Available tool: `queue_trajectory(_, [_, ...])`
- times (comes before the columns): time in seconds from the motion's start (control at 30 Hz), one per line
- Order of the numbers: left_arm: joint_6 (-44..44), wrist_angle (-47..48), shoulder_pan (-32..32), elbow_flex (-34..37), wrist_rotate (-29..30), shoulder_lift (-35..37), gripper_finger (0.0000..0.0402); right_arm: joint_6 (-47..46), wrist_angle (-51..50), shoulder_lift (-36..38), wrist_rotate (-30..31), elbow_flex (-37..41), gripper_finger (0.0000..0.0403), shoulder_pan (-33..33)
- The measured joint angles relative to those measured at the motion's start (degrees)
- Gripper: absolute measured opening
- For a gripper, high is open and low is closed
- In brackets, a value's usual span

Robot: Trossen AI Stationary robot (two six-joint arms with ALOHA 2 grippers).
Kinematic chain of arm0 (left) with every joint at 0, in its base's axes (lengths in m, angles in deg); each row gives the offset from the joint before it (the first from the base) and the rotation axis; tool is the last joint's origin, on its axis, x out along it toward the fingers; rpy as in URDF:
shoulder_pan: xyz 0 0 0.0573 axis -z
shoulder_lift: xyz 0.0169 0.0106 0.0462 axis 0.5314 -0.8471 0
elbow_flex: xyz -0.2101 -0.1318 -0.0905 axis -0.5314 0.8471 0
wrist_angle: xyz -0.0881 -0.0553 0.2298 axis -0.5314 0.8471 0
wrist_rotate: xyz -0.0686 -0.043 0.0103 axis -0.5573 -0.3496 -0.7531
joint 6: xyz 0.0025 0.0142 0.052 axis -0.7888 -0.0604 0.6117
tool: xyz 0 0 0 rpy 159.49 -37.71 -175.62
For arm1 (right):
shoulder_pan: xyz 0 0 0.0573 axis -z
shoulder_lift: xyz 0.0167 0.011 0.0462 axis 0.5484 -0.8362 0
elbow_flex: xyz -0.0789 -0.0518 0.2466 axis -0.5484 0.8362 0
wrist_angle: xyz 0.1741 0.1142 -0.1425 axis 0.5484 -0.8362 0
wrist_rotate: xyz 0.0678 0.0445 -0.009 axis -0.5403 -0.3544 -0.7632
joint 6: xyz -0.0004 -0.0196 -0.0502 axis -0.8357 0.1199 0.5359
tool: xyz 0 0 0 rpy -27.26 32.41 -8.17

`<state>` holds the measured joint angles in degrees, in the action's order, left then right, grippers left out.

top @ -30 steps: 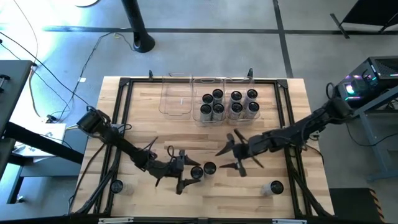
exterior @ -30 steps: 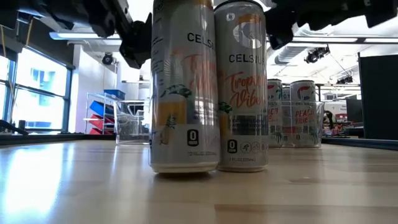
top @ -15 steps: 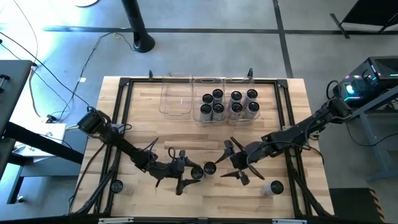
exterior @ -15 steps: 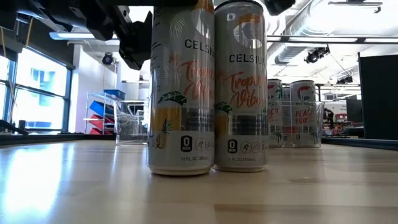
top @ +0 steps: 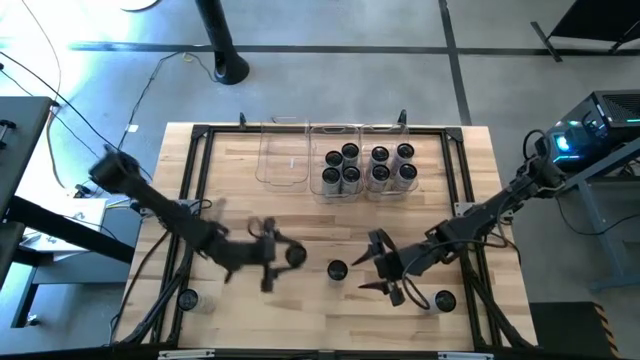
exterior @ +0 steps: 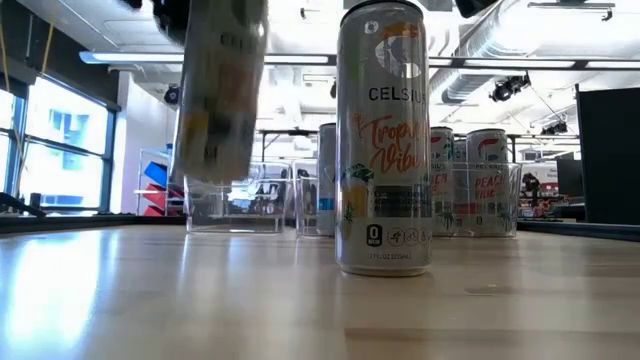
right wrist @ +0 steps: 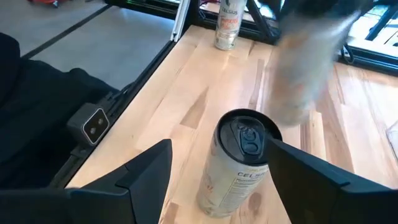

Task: Sort soda cans
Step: Put the top left white-yellow soda can into the left transparent bin

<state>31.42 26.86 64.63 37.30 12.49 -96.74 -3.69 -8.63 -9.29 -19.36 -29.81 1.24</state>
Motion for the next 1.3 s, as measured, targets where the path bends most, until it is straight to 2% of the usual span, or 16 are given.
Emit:
queue_trajectory(0.07, [5.84,2.14,-2.27,-0.04,-1.37,6.17,0.0247,0.07,0.09,0.0,0.9,0.0,0.0256,-0.47])
queue_trajectory(0.13, [11.44,4.18,-6.63,-0.11,-5.56,11.89,0.0247,0.14,0.09,0.0,2.41,0.0,0.0256,-0.86])
queue_trajectory(0.3, [19.18,8.77,-26.31,-0.13,-19.15,21.4,0.0247,0.07,1.09,0.0,4.84,0.0,0.0256,-1.14])
queue_trajectory(0.47, [19.52,8.89,-49.16,-0.15,-38.32,19.69,0.0247,0.17,2.93,0.0,5.01,0.01,0.0256,-1.03])
queue_trajectory(0.6, [19.31,9.86,-59.79,0.0,-49.85,14.41,0.0247,-1.27,3.6,0.0,7.54,0.02,0.0256,-1.01])
queue_trajectory(0.67, [19.38,9.3,-61.98,0.9,-54.32,11.9,0.0247,-2.3,3.52,0.0,7.95,0.02,0.0256,-1.01])
queue_trajectory(0.73, [19.45,7.44,-62.83,2.8,-55.71,9.77,0.0247,-2.5,3.54,0.0,7.97,0.02,0.0256,-0.99])
queue_trajectory(0.97, [19.2,-6.95,-63.7,8.31,-55.51,4.15,0.0247,-3.58,3.54,0.0,7.99,0.04,0.0256,-1.01])
queue_trajectory(1.3, [16.01,-15.18,-66.53,8.68,-56.23,-5.02,0.0265,-5.33,3.5,0.0,8.12,0.07,0.0256,-1.01])
